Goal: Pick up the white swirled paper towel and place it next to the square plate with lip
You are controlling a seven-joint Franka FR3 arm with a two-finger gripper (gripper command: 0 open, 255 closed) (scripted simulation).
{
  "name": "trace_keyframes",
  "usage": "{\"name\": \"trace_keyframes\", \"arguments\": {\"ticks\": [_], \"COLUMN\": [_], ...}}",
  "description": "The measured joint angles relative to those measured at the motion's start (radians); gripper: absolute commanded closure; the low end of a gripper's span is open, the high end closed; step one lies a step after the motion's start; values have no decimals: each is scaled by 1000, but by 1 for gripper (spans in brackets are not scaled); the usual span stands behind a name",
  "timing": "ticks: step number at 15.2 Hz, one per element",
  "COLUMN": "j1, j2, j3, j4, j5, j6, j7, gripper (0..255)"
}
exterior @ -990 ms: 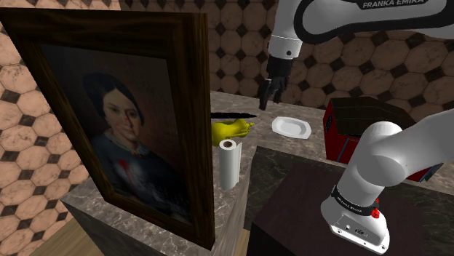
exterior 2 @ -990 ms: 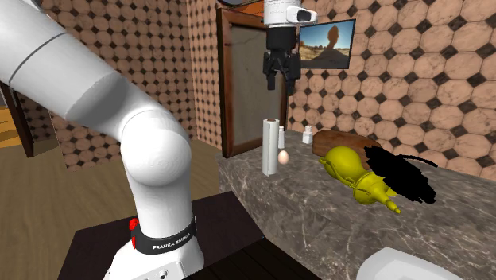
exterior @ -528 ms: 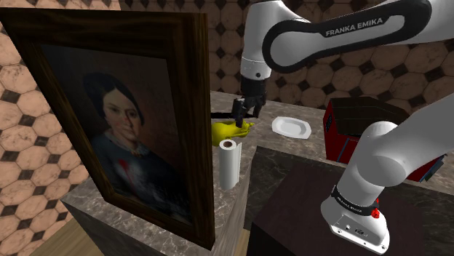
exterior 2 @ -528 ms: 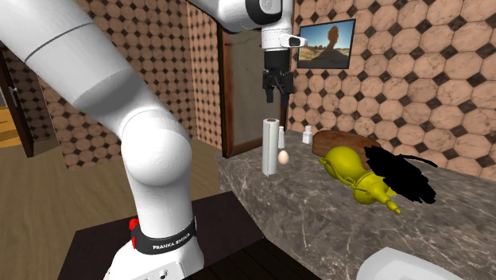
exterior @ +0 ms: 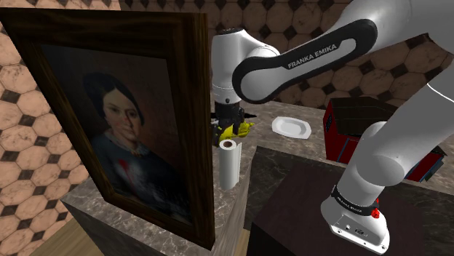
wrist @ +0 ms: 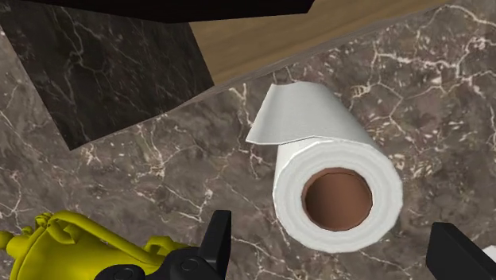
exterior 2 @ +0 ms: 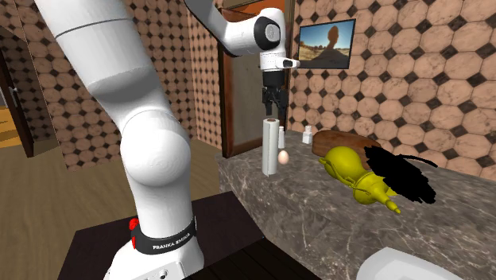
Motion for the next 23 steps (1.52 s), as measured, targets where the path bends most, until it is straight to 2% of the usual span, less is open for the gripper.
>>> {"name": "trace_keyframes", "arguments": {"ticks": [7,13,14,23], "j1": [-7,-8,-8,-7], "j2": [60,65,65,65], "j3": [21,23,23,24], "j4": [-43,-50,-50,-48], "j5": [-25,-27,-28,-27], "j6": [97,109,109,110], "j7": [30,32,32,33], "gripper": [0,0,255,255]}}
